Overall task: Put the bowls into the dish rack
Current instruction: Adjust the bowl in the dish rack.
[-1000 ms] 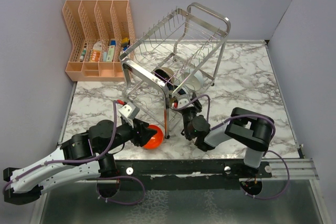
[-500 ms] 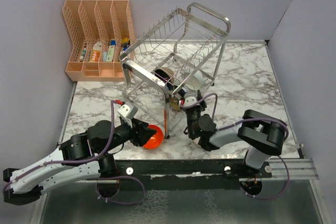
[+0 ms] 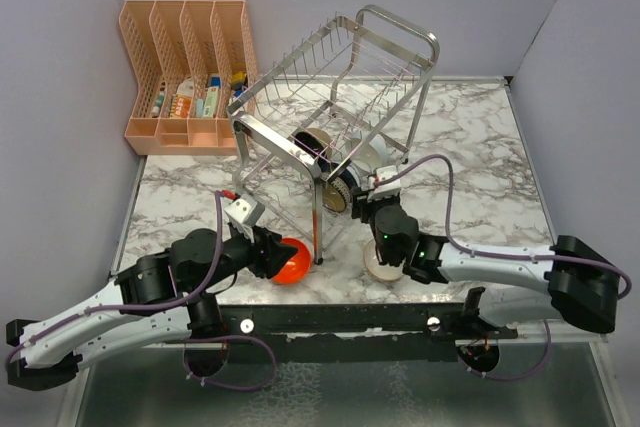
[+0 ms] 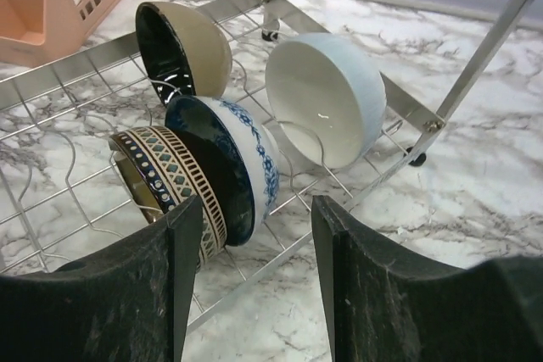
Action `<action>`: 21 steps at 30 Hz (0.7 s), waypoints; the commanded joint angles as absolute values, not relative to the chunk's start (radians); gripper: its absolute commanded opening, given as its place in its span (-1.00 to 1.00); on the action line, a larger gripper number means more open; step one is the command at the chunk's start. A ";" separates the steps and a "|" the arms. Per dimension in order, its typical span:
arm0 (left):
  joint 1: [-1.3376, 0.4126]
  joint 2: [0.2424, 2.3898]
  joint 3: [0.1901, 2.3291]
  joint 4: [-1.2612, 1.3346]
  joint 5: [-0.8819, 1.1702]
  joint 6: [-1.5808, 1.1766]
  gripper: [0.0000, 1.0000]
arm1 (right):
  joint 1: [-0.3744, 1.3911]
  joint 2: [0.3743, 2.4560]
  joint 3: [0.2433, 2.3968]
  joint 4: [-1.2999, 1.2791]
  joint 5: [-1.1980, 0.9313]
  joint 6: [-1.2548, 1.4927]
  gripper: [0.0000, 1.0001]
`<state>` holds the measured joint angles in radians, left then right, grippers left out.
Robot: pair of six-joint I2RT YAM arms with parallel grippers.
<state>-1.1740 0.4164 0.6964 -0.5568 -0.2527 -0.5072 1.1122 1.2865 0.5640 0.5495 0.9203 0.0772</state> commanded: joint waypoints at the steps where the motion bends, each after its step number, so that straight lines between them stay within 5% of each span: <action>1: -1.178 0.438 0.722 -0.575 -0.299 -0.523 0.02 | 1.045 1.148 0.573 0.209 0.767 0.373 0.17; 11: -1.178 0.445 0.715 -0.595 -0.452 -0.605 0.02 | 0.794 1.113 0.603 0.056 0.406 0.524 0.32; 21: -1.178 0.425 0.742 -0.662 -0.689 -0.761 0.02 | 0.709 1.080 0.538 0.110 0.355 0.543 0.35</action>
